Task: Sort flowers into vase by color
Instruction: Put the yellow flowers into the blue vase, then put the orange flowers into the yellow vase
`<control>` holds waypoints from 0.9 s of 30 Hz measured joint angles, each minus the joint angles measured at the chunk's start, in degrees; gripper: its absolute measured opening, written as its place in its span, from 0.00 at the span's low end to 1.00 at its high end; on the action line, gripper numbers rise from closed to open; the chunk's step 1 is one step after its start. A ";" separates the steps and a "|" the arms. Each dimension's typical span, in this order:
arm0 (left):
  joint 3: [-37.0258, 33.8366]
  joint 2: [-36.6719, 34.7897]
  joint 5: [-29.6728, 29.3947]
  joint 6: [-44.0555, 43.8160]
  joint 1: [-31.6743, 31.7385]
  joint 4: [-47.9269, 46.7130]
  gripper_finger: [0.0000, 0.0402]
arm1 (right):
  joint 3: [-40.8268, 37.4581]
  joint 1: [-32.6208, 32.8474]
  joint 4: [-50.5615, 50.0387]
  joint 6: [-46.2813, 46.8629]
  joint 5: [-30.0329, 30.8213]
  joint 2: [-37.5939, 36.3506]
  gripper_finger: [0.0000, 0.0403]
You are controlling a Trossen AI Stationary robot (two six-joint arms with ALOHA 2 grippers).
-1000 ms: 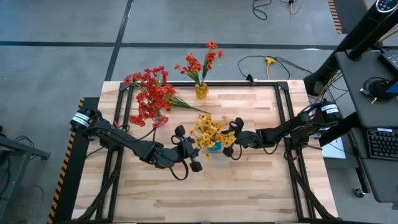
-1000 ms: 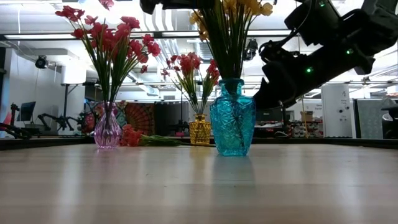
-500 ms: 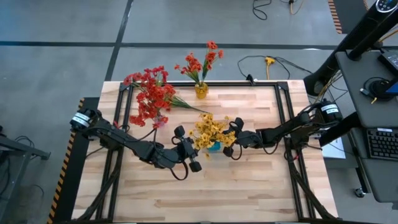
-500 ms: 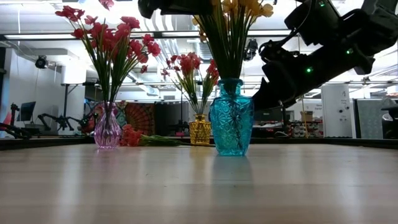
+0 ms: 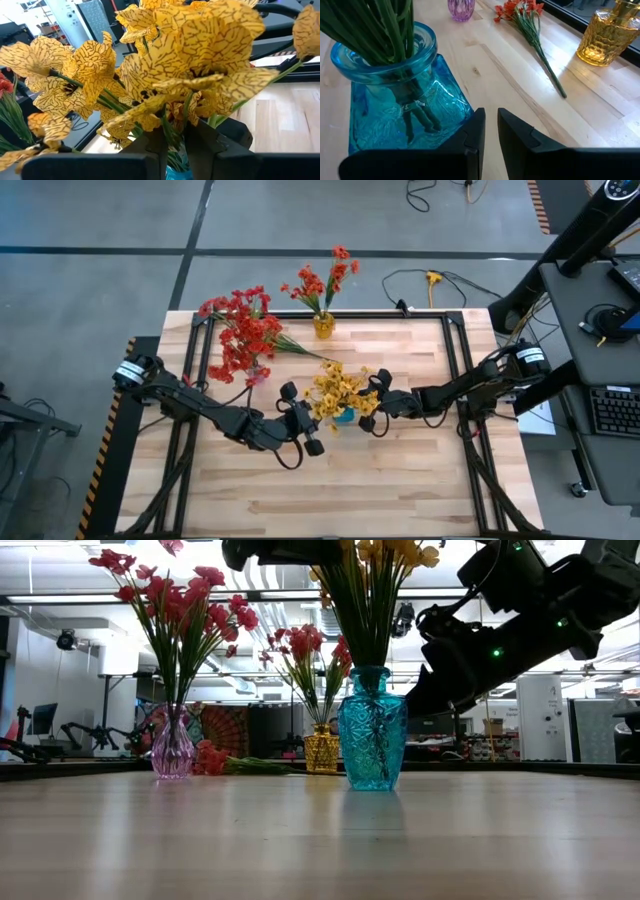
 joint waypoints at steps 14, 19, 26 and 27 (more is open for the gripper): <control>0.00 0.02 -0.47 -0.20 -1.19 -2.53 0.44 | 0.00 0.00 -0.48 0.70 0.00 -0.17 0.11; 0.00 0.02 -2.49 -0.05 -2.95 -5.16 0.54 | 0.00 0.00 -0.52 1.05 0.00 -0.17 0.11; 0.00 -1.03 -4.82 -0.62 -6.44 -9.34 0.58 | 0.00 0.00 -0.52 1.09 0.00 -0.20 0.11; 0.00 -1.07 -4.61 -0.60 -6.88 -9.34 0.58 | 0.00 0.00 -0.56 1.11 0.01 -0.20 0.11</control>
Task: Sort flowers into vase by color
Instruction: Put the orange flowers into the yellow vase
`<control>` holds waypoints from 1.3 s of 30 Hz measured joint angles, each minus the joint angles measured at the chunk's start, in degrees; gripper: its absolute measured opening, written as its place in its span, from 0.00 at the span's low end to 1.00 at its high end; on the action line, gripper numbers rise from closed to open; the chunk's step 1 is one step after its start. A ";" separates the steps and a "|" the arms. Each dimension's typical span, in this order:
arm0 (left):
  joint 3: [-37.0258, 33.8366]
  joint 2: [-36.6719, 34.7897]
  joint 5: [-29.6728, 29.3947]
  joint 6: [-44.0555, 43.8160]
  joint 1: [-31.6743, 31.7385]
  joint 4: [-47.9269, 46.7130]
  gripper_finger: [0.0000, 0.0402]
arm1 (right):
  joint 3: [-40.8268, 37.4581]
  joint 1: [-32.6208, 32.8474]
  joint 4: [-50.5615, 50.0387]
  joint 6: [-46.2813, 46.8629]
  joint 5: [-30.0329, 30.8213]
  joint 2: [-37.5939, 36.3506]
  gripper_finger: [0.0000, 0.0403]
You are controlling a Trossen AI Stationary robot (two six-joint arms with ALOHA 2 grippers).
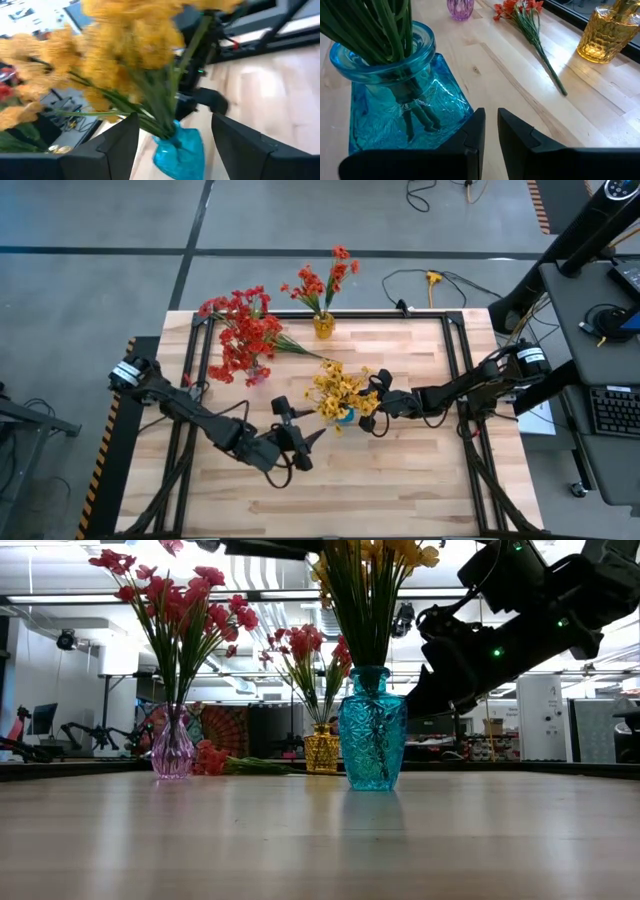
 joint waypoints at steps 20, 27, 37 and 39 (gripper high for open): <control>0.00 -11.29 1.25 -10.00 -11.16 -19.28 0.51 | -0.03 0.20 -24.18 3.37 0.50 -16.30 0.11; -0.09 -14.84 -0.22 -14.26 -14.66 -24.54 0.50 | -0.07 1.76 -31.34 4.93 0.49 -24.91 0.11; -0.02 -18.96 -0.44 -35.51 -15.00 -45.39 0.50 | 5.35 1.62 -45.78 11.07 0.52 -34.15 0.11; 0.02 -19.33 -1.55 -35.61 -14.93 -46.63 0.50 | 8.00 -0.12 -48.29 10.11 0.51 -33.69 0.11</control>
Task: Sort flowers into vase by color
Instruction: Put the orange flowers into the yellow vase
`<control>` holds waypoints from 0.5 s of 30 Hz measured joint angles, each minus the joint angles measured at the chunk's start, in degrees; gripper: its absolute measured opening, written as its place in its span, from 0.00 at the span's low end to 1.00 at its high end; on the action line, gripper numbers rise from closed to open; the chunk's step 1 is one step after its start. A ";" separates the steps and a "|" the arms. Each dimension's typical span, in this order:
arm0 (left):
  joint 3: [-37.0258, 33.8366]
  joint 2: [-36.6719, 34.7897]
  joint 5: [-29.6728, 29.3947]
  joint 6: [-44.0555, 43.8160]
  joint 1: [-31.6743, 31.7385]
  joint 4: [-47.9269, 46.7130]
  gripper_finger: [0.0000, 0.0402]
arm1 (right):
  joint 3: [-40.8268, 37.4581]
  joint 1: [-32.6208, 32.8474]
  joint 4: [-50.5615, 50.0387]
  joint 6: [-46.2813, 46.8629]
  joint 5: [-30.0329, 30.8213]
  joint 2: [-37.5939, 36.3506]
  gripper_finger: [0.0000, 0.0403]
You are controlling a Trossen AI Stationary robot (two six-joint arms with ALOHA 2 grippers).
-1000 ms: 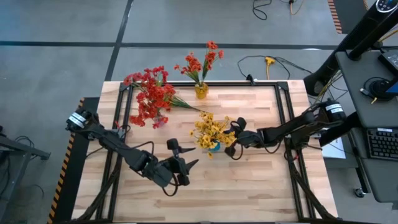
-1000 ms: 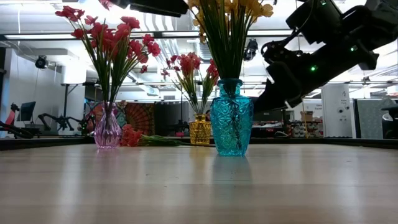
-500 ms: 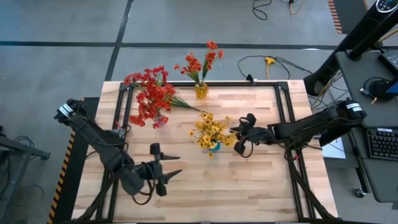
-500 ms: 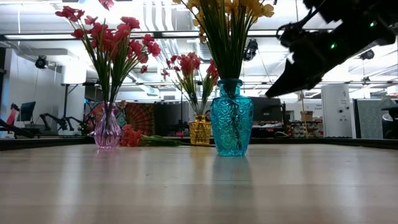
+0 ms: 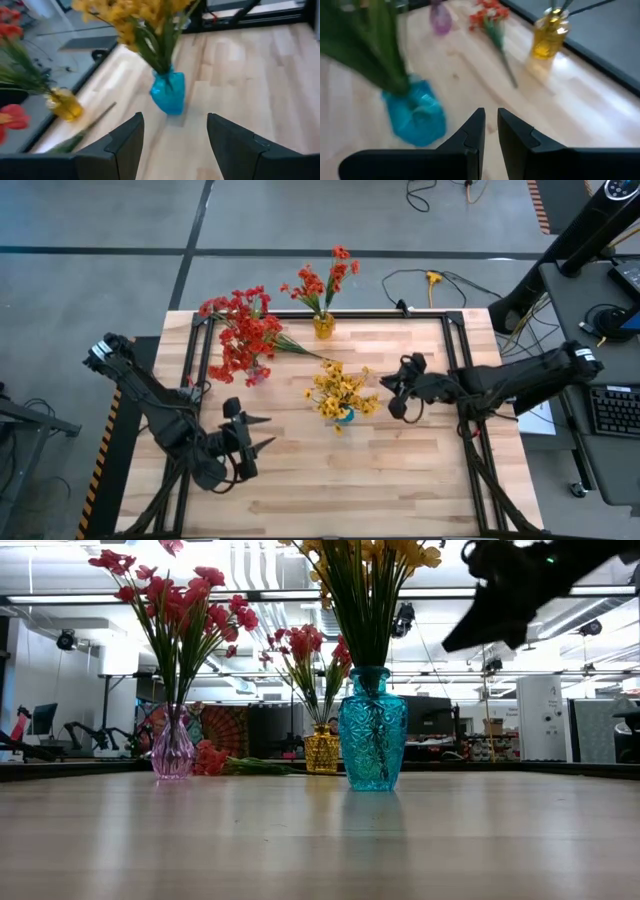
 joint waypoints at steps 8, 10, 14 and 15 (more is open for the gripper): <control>0.03 -0.63 -4.61 7.29 0.00 -0.75 0.50 | 9.70 -13.99 -7.19 -8.00 -6.81 6.88 0.11; 0.04 -0.99 -6.10 8.45 0.00 -0.81 0.50 | 10.79 -18.38 -6.53 -10.51 -11.77 8.88 0.11; 0.09 -2.13 -7.70 9.86 -0.07 -2.55 0.50 | 10.19 -26.50 -0.78 -16.83 -17.33 12.78 0.11; 0.09 -2.54 -7.77 9.67 -0.07 -3.48 0.50 | 9.44 -28.32 1.85 -18.09 -19.18 13.92 0.11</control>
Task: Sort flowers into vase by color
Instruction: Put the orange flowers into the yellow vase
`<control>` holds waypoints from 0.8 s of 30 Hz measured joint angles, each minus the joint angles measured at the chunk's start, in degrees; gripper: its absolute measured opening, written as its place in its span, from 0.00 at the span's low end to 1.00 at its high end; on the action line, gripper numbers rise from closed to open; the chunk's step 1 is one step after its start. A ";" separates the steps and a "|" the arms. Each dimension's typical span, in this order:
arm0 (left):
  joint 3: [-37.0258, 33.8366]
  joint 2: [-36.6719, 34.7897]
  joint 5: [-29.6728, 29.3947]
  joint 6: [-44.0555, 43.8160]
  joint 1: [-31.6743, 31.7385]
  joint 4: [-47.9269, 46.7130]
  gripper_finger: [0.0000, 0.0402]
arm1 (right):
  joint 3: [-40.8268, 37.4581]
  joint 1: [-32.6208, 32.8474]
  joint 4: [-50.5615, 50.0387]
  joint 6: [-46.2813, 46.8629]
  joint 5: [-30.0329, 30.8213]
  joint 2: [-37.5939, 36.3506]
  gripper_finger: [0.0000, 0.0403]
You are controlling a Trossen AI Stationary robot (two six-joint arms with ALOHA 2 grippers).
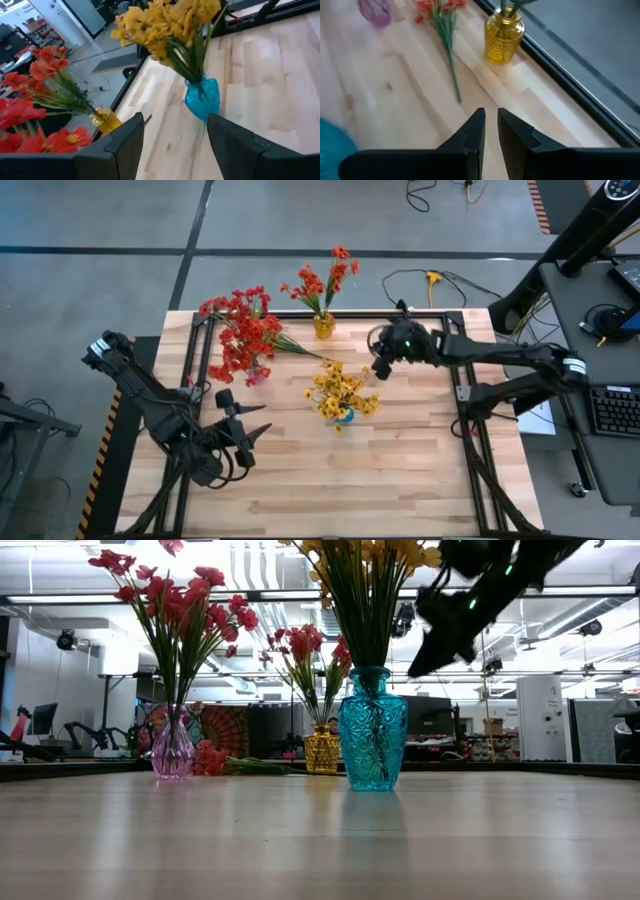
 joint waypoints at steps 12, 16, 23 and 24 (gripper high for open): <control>0.00 -2.15 0.00 -6.62 0.00 -8.82 0.50 | -4.36 -5.72 30.74 -6.14 -15.35 20.04 0.11; 0.00 -2.01 -0.04 -6.47 0.00 -9.06 0.50 | -4.32 -4.96 37.82 -5.13 -15.58 25.40 0.11; 0.00 -1.91 -0.06 -6.45 0.00 -9.87 0.50 | -4.30 -4.98 45.34 -1.77 -15.46 31.51 0.11; 0.00 -1.91 -0.09 -6.45 0.00 -9.95 0.50 | -4.30 -4.80 46.84 -1.41 -15.56 32.50 0.11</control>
